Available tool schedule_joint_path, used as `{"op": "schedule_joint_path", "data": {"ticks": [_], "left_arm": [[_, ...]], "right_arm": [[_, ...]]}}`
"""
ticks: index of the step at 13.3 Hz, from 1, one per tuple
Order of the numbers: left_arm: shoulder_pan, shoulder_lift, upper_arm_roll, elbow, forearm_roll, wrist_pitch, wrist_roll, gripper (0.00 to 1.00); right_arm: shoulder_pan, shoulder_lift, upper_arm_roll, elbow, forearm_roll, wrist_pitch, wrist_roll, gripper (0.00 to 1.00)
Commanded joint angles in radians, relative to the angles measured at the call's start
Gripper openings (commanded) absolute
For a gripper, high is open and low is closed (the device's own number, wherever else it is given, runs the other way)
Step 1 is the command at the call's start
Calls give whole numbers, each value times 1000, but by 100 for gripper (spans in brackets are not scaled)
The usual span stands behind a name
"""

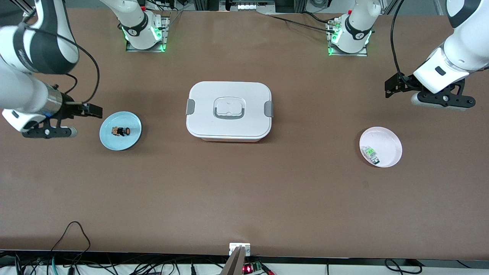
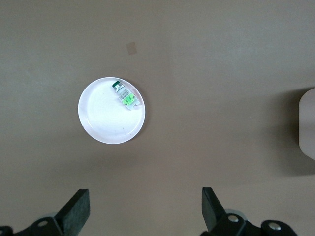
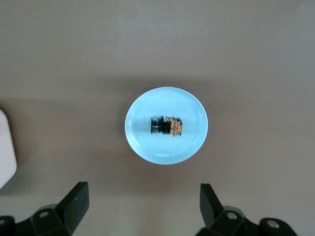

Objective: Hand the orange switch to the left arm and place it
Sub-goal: 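Lower the right gripper toward the orange switch on the blue plate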

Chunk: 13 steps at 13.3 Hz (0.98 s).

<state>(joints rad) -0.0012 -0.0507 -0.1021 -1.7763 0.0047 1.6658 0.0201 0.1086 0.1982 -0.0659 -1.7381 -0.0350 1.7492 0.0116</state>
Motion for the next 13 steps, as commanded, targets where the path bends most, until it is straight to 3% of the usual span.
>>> {"op": "schedule_joint_path", "data": {"ticks": [1,7,13], "left_arm": [[4,-4,-4,8,6,-3,-3,100],[4,-4,-5,8,6,-3,-3,100],[4,-4,-4,8,6,-5,-3,100]], "right_arm": [[20,44,-3,-13,-9,85,-10,100],[0,69,-9,-262,-42,344,-9,100],[-47,127,-9,-308,-42,464,-80,100]]}}
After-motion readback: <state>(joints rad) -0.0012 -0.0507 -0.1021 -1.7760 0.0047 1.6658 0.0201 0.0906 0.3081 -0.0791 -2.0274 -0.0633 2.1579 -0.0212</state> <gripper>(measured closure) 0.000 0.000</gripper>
